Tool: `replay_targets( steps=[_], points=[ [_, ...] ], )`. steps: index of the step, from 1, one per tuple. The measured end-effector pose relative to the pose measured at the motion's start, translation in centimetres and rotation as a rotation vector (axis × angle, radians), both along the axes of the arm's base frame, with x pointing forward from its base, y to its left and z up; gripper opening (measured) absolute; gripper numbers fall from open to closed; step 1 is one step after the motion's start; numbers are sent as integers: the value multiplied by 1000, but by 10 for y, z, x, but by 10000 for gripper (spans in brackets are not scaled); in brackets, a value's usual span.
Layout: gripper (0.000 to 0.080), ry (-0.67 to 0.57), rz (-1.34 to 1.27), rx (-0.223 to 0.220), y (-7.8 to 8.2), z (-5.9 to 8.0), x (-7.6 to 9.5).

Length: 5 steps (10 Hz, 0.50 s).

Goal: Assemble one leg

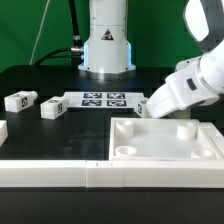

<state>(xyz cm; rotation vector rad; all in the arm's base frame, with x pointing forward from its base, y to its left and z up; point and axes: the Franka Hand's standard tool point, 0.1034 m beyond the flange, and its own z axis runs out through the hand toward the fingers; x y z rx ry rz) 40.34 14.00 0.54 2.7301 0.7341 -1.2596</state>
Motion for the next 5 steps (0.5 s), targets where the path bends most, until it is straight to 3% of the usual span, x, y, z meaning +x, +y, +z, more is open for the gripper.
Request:
replay_targets(
  steps=[1, 2, 3, 5],
  points=[
    [384, 0, 0, 0, 0, 0, 0],
    [384, 1, 0, 0, 0, 0, 0],
    [286, 1, 0, 0, 0, 0, 0],
    [287, 1, 1, 0, 0, 0, 0]
  ],
)
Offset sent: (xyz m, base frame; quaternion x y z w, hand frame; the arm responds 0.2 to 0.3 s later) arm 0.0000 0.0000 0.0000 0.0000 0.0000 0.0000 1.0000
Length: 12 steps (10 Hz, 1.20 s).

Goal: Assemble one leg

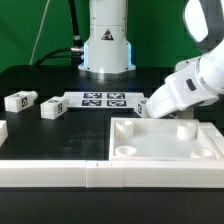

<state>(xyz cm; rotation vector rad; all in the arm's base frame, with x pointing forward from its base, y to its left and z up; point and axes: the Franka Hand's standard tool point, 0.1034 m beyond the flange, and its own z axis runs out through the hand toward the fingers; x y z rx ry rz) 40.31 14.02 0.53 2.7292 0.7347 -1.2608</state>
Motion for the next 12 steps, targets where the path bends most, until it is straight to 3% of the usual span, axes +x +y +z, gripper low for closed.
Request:
replay_targets(
  steps=[5, 6, 9, 12],
  points=[
    [287, 3, 1, -1, 1, 2, 0],
    [287, 32, 7, -16, 1, 23, 0],
    [288, 24, -7, -25, -1, 67, 8],
    [288, -49, -13, 0, 1, 62, 16]
  ],
)
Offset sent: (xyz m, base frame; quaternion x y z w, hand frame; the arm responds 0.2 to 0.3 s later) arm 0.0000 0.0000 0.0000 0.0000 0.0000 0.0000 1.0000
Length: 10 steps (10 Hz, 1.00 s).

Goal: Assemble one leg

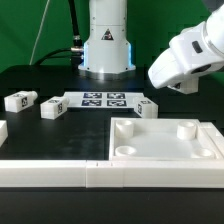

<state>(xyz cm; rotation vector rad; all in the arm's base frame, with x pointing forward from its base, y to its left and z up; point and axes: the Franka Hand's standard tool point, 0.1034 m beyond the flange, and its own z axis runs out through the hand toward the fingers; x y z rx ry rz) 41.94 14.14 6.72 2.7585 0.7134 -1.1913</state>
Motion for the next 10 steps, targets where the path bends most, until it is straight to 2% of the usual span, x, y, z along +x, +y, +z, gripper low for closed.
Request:
replay_targets(
  steps=[2, 3, 4, 5, 7, 8, 9, 10],
  points=[
    [288, -188, -16, 62, 0, -2, 13],
    [288, -270, -20, 90, -4, 0, 14],
    [288, -290, 4, 124, -13, 10, 17],
    [288, -387, 2, 172, -19, 22, 36],
    [288, -514, 16, 218, -30, 40, 51],
    [288, -625, 4, 257, -31, 46, 64],
    [288, -712, -4, 285, -34, 42, 62],
    [288, -742, -2, 296, -37, 39, 58]
  ],
)
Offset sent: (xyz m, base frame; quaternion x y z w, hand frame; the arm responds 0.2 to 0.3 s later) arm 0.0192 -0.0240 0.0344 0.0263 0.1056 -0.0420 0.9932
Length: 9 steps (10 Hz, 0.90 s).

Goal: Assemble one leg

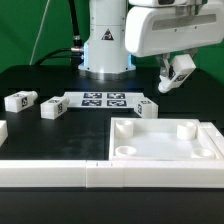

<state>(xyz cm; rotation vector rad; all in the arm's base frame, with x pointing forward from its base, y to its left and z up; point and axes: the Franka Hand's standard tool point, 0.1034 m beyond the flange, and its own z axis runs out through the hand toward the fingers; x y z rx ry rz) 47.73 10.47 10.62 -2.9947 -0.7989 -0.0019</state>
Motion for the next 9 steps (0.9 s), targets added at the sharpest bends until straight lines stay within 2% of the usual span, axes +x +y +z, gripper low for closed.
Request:
replay_targets(
  steps=[2, 3, 4, 7, 9],
  points=[
    [288, -197, 6, 53, -9, -1, 13],
    [288, -285, 32, 58, -20, -7, 17],
    [288, -312, 33, 60, -25, -9, 24],
    [288, -278, 33, 80, -16, 7, 61],
    [288, -261, 15, 105, 4, 13, 88]
  ],
)
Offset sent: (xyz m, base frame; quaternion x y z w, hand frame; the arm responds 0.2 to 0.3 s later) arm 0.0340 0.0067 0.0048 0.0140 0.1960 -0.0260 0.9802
